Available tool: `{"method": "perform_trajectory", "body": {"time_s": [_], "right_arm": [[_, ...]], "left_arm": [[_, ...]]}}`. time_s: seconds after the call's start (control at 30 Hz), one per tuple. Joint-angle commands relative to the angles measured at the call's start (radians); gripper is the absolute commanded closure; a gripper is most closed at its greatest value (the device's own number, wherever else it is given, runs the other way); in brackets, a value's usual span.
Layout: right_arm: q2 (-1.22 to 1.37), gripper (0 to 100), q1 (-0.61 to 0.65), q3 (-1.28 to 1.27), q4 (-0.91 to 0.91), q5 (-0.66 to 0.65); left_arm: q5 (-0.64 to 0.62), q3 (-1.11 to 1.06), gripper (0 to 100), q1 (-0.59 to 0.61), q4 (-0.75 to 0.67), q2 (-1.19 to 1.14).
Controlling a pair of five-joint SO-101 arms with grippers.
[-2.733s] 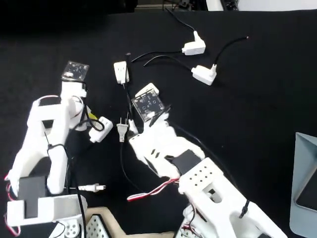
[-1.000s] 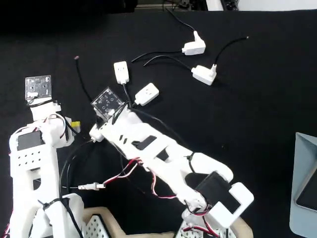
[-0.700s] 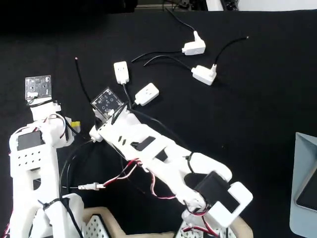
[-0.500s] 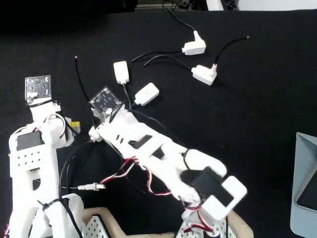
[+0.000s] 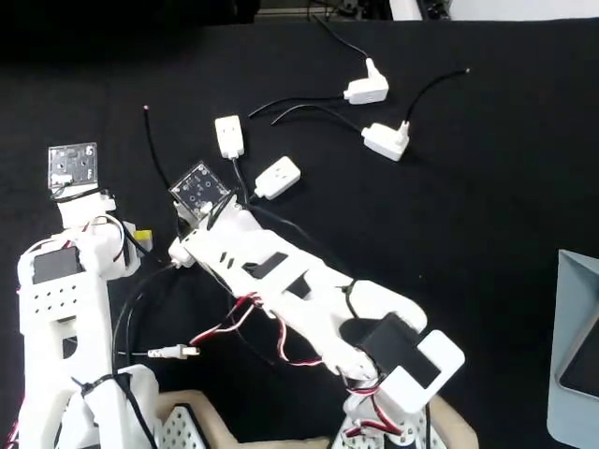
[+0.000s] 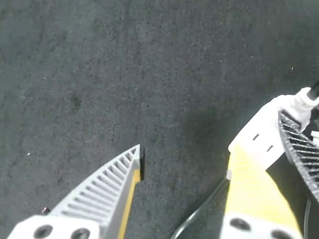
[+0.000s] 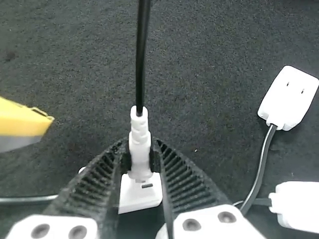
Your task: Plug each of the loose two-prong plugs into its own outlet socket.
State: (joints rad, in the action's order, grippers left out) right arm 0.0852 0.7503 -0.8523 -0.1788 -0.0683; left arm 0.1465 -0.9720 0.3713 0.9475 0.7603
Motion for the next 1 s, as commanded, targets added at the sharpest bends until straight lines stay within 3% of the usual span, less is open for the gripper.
{"method": "perform_trajectory", "body": {"time_s": [0.0,0.5,0.73,0.97], "right_arm": [[-0.070,98.6,-0.021,-0.035,-0.006,-0.002],[-0.015,98.6,-0.020,-0.062,-0.002,-0.002],[-0.015,98.6,-0.020,-0.068,-0.002,-0.002],[-0.016,98.6,-0.021,-0.070,-0.002,-0.002]], "left_arm": [[-0.006,0.004,72,0.008,0.002,0.023],[-0.006,0.021,72,-0.005,-0.011,0.015],[-0.052,-0.007,72,-0.101,-0.221,0.011],[-0.068,-0.007,72,-0.170,-0.338,-0.086]]}}
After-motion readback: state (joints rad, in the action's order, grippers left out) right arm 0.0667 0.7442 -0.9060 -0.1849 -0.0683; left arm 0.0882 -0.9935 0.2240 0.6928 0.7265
